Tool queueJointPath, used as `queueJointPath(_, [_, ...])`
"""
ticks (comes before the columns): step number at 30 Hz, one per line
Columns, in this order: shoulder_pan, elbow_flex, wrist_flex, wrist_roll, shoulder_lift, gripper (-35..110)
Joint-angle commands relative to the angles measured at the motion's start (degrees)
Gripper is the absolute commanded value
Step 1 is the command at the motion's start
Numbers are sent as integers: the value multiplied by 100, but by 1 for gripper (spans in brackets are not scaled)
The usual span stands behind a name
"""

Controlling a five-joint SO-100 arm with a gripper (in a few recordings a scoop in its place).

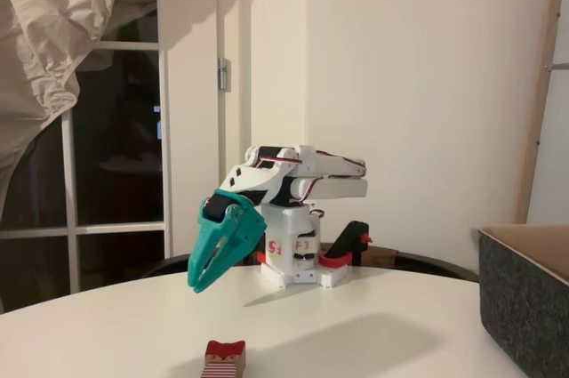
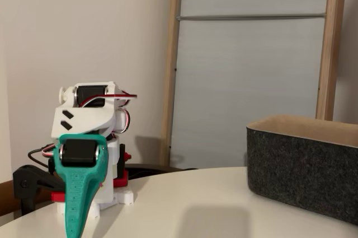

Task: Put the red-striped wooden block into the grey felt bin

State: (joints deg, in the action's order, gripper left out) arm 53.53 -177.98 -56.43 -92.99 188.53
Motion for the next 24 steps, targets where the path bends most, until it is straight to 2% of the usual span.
queueJointPath(1, [9,492,-53,-193,158,0])
queueJointPath(8, [-167,1863,-9,-396,70,2])
queueJointPath(13, [-422,2619,686,-492,-343,4])
queueJointPath(19, [-879,3727,1336,-1028,-1397,6])
queueJointPath(24, [-1187,4939,1450,-791,-2848,9])
